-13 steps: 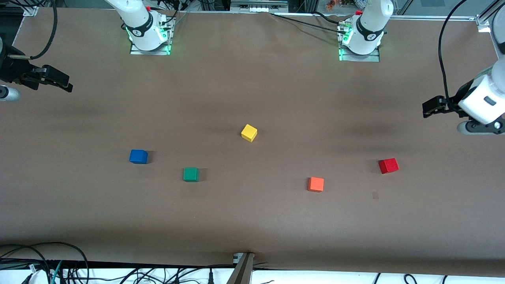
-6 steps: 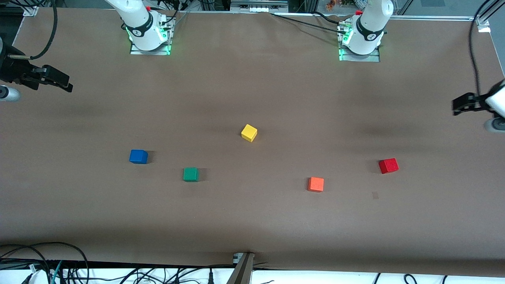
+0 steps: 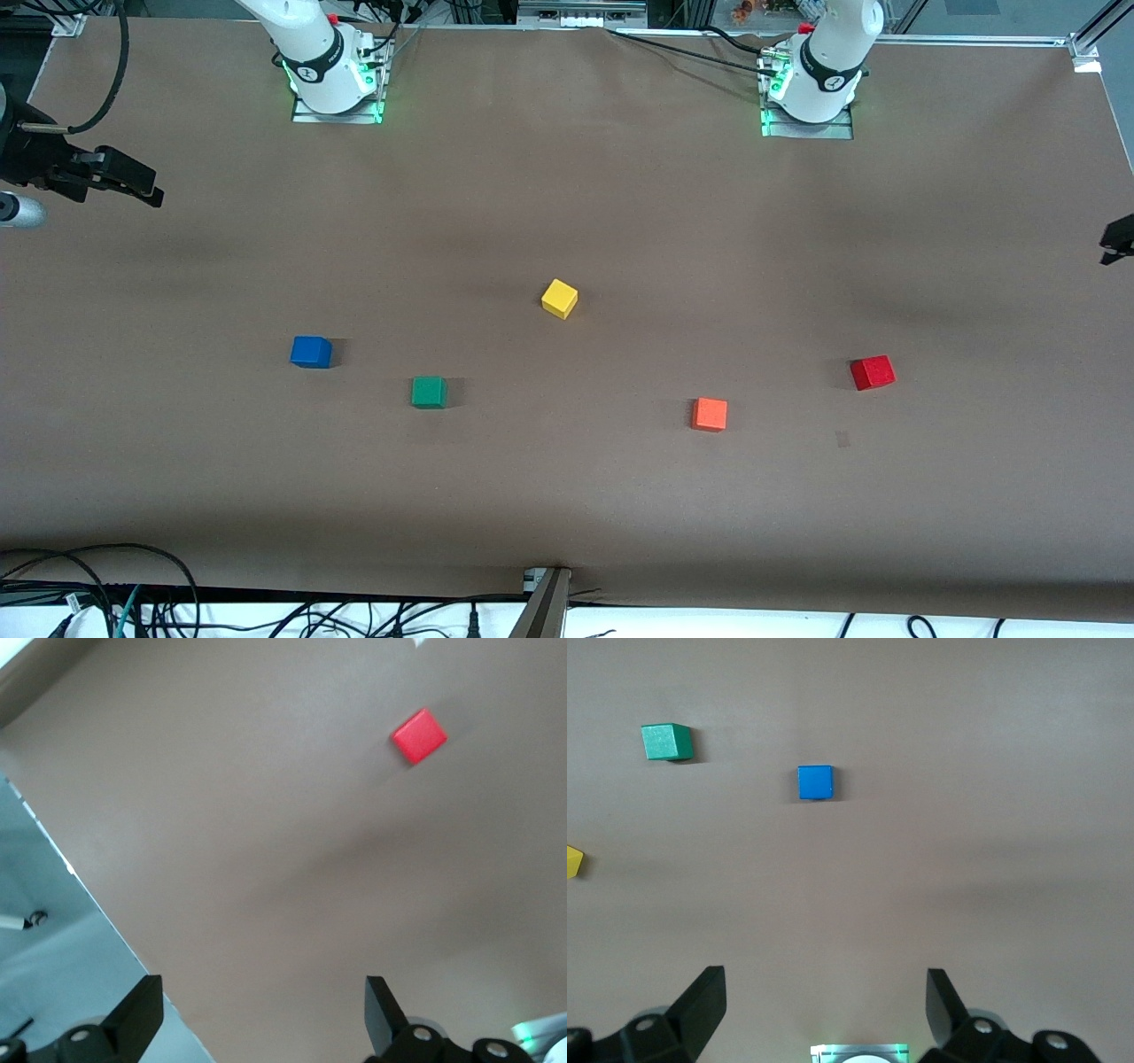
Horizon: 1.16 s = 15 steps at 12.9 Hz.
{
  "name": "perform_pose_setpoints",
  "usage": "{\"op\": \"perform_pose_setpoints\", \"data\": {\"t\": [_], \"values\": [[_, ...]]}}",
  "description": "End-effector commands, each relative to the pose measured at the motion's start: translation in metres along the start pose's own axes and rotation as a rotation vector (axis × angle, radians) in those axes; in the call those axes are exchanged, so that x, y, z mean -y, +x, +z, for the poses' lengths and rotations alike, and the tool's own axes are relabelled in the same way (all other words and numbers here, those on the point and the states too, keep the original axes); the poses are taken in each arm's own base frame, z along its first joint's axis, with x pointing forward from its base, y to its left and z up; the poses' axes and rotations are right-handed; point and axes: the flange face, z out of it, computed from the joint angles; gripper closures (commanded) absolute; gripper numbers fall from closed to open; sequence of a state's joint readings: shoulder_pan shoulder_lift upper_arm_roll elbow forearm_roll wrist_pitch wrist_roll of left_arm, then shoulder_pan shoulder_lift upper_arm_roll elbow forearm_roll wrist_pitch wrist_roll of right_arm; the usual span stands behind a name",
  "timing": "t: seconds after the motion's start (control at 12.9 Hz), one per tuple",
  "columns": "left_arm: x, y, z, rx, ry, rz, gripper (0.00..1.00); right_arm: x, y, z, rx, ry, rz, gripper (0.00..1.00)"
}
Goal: Pass red block to right arm, stack on blue
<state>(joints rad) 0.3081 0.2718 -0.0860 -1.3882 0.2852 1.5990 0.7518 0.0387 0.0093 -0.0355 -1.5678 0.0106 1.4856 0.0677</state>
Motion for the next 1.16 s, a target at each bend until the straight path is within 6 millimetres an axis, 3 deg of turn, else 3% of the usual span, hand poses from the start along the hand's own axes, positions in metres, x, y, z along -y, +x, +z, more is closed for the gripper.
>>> {"op": "perform_pose_setpoints", "data": {"t": [0.0, 0.23, 0.47, 0.62, 0.85, 1.01, 1.09], "values": [[0.046, 0.001, 0.027, -0.022, -0.014, 0.148, 0.0, -0.001, -0.001, -0.003, 0.005, 0.019, -0.003, 0.0], [0.075, -0.01, 0.071, -0.099, -0.092, 0.242, 0.0, -0.001, -0.001, -0.003, 0.005, 0.019, -0.002, 0.0], [0.107, -0.023, 0.14, -0.249, -0.201, 0.362, 0.0, -0.001, -0.001, -0.003, 0.005, 0.019, -0.002, 0.0], [0.117, -0.027, 0.182, -0.344, -0.26, 0.455, 0.0, -0.001, -0.001, -0.003, 0.005, 0.019, -0.002, 0.0], [0.125, -0.009, 0.243, -0.522, -0.336, 0.578, 0.0, -0.001, -0.001, -0.003, 0.005, 0.019, -0.002, 0.0], [0.121, -0.006, 0.299, -0.628, -0.42, 0.577, 0.0, -0.001, -0.001, -0.003, 0.003, 0.017, -0.003, 0.0], [0.116, 0.0, 0.315, -0.678, -0.447, 0.586, 0.0, -0.001, -0.001, -0.003, 0.003, 0.017, -0.003, 0.0]]}}
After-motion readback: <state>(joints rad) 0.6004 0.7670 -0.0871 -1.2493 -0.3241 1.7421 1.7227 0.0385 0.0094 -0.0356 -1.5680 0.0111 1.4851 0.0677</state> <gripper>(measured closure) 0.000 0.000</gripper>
